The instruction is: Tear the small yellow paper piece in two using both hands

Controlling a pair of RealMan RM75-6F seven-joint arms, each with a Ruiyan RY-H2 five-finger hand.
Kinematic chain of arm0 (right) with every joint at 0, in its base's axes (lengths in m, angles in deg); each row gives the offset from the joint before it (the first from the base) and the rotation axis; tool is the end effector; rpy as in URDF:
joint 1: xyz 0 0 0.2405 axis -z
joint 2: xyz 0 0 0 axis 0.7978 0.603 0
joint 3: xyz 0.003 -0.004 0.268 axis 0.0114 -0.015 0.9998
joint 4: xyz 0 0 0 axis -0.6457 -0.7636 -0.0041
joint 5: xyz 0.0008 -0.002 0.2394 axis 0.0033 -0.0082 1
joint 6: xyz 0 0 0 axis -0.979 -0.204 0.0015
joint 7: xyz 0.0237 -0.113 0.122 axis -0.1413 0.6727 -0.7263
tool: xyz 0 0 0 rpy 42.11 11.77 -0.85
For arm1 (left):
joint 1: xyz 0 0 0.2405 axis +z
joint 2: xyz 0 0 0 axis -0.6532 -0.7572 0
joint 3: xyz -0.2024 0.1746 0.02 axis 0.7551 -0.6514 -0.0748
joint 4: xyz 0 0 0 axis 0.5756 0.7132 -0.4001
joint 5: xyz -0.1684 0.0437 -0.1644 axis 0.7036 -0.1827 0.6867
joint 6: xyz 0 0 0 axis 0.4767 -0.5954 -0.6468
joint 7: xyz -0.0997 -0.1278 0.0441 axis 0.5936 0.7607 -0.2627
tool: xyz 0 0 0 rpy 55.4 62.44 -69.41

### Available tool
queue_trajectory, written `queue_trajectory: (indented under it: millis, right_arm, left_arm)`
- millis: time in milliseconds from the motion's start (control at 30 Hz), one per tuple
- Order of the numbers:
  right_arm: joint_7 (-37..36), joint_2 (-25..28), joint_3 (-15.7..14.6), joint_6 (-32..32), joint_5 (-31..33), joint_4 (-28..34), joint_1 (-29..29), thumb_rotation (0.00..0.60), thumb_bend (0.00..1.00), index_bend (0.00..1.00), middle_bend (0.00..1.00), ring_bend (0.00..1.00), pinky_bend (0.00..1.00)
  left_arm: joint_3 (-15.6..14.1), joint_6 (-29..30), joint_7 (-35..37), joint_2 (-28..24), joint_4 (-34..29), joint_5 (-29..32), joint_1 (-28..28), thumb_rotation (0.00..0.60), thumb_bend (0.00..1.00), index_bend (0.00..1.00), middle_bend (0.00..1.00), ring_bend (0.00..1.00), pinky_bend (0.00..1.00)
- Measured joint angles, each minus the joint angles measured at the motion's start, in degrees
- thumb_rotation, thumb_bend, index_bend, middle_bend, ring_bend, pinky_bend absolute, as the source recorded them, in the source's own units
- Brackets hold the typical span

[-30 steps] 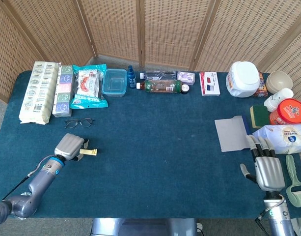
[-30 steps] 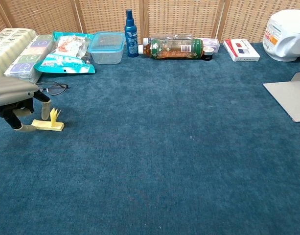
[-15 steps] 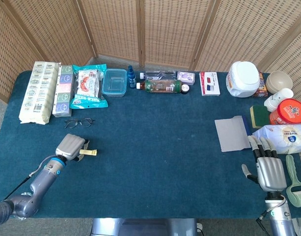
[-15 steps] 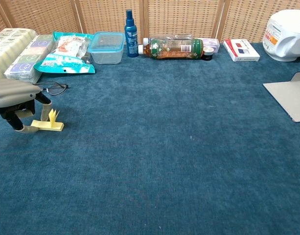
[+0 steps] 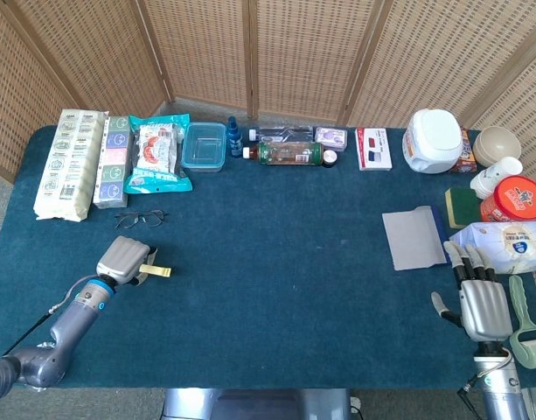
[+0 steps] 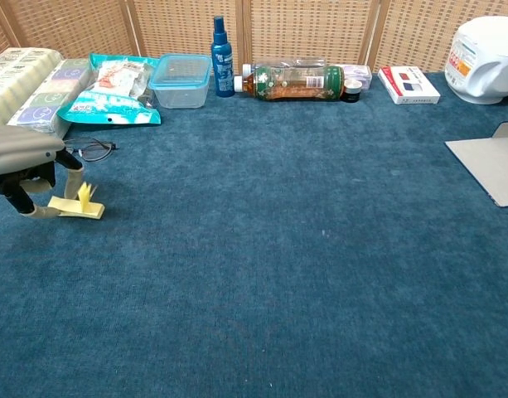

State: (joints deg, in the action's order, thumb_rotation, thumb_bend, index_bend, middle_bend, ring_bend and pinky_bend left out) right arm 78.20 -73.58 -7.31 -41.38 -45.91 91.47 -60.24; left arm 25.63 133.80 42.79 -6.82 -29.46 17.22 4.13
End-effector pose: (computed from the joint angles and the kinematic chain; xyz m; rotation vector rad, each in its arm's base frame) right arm -0.3089 -0.2309 0.0949 1.3530 -0.9177 0.9757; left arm -0.2606 0.3544 -0.0184 -1.9646 -0.8422 -0.5362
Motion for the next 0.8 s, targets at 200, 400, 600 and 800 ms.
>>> queue_trajectory:
  millis: [200, 400, 600, 800]
  right_arm:
    - [-1.5, 0.1, -0.1, 1.2, -0.7, 0.5, -0.8, 0.600, 0.34, 0.00, 0.14, 0.01, 0.03]
    - [-3.1, -0.4, -0.3, 2.1, -1.6, 1.0, -1.6, 0.600, 0.34, 0.00, 0.14, 0.01, 0.03]
    - [-7.0, -1.3, -0.6, 4.0, -3.3, 1.9, -3.1, 0.600, 0.34, 0.00, 0.16, 0.02, 0.04]
    - [-15.8, -2.3, -1.0, 7.8, -6.2, 2.9, -6.5, 0.600, 0.34, 0.00, 0.21, 0.06, 0.08]
  left_arm:
    - [-0.1, -0.1, 1.3, -5.6, -4.1, -4.0, -0.9, 0.600, 0.40, 0.64, 1.00, 1.00, 0.96]
    - [0.3, -0.9, 3.2, -9.7, -7.3, -6.6, -2.3, 0.600, 0.40, 0.64, 1.00, 1.00, 0.96]
    - [1.5, -2.6, 5.0, -13.1, -10.1, -8.9, -4.7, 0.600, 0.40, 0.64, 1.00, 1.00, 0.96]
    - [3.2, -7.1, 5.5, -14.8, -12.8, -10.2, -9.3, 0.600, 0.40, 0.64, 1.00, 1.00, 0.96]
